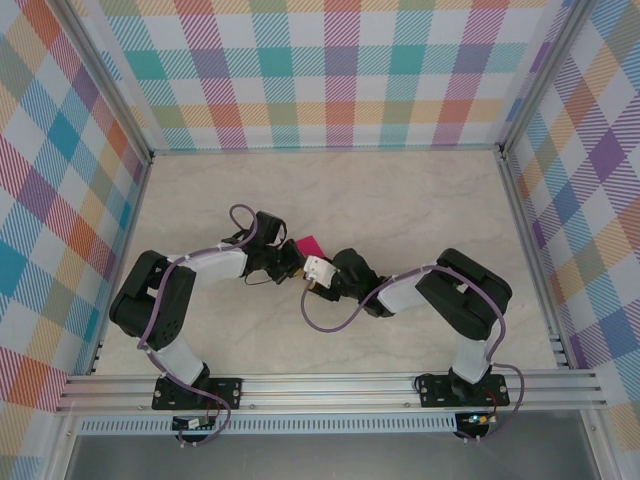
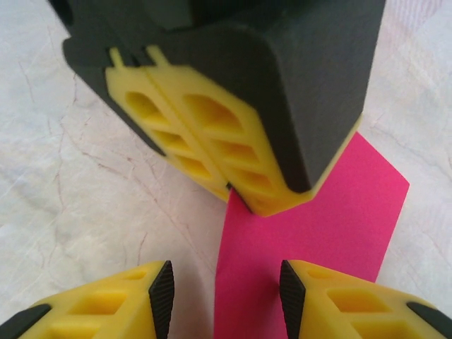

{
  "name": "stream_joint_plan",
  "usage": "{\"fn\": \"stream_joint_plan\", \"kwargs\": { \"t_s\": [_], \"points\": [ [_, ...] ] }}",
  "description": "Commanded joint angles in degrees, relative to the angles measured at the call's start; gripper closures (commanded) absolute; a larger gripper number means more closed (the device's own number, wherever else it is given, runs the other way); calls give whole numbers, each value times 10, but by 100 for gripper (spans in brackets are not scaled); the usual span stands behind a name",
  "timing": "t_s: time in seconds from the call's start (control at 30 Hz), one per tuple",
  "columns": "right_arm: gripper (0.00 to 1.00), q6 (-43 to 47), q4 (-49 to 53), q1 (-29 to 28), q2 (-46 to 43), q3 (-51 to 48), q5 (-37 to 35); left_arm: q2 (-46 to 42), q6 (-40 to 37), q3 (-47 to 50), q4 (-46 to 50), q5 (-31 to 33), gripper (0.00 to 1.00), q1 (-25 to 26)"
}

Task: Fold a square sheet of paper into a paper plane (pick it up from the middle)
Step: Fold the wing for the fifth time at the center of the table.

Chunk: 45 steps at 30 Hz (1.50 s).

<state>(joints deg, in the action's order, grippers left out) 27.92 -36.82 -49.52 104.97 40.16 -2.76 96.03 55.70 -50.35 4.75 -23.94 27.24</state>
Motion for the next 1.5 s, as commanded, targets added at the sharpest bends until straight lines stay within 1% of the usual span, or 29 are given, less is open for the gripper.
{"fn": "stream_joint_plan", "kwargs": {
  "t_s": [0.0, 0.13, 0.23, 0.27, 0.3, 0.4, 0.47, 0.6, 0.77, 0.93, 1.1, 1.2, 1.27, 1.47],
  "points": [
    [54, 10, -4, -5, 11, 23, -22, -14, -13, -14, 18, -2, 96, 4],
    [57, 3, 3, -5, 19, 35, -42, -15, -15, -14, 21, -3, 96, 4],
    [62, 4, 3, -5, 25, 40, -43, -15, -15, -15, 22, -4, 96, 4],
    [65, 6, 3, -6, 25, 40, -42, -15, -16, -15, 23, -3, 96, 4],
    [70, 5, 16, -6, 24, 40, -40, -16, -17, -16, 25, -3, 96, 4],
    [79, 1, 34, -5, 20, 42, -30, -19, -18, -19, 30, 1, 94, 2],
    [84, -8, 50, -5, 17, 46, -19, -21, -20, -21, 34, 2, 91, -2],
    [90, -42, 81, -6, 11, 54, 4, -34, -27, -29, 44, 6, 78, -19],
    [93, -110, 136, -4, 7, 77, 50, -64, -47, -38, 74, 18, 66, -53],
    [93, -187, 181, 4, 12, 106, 100, -102, -61, -24, 92, 31, 59, -86],
    [91, -285, 223, 21, 29, 142, 159, -141, -65, 12, 91, 39, 57, -106],
    [89, -319, 238, 31, 38, 157, 194, -159, -65, 30, 90, 42, 55, -109],
    [87, -327, 246, 33, 46, 165, 208, -168, -65, 41, 87, 40, 55, -109],
    [86, -328, 241, 33, 59, 168, 210, -185, -52, 88, 36, 9, 56, -109]
  ]
}}
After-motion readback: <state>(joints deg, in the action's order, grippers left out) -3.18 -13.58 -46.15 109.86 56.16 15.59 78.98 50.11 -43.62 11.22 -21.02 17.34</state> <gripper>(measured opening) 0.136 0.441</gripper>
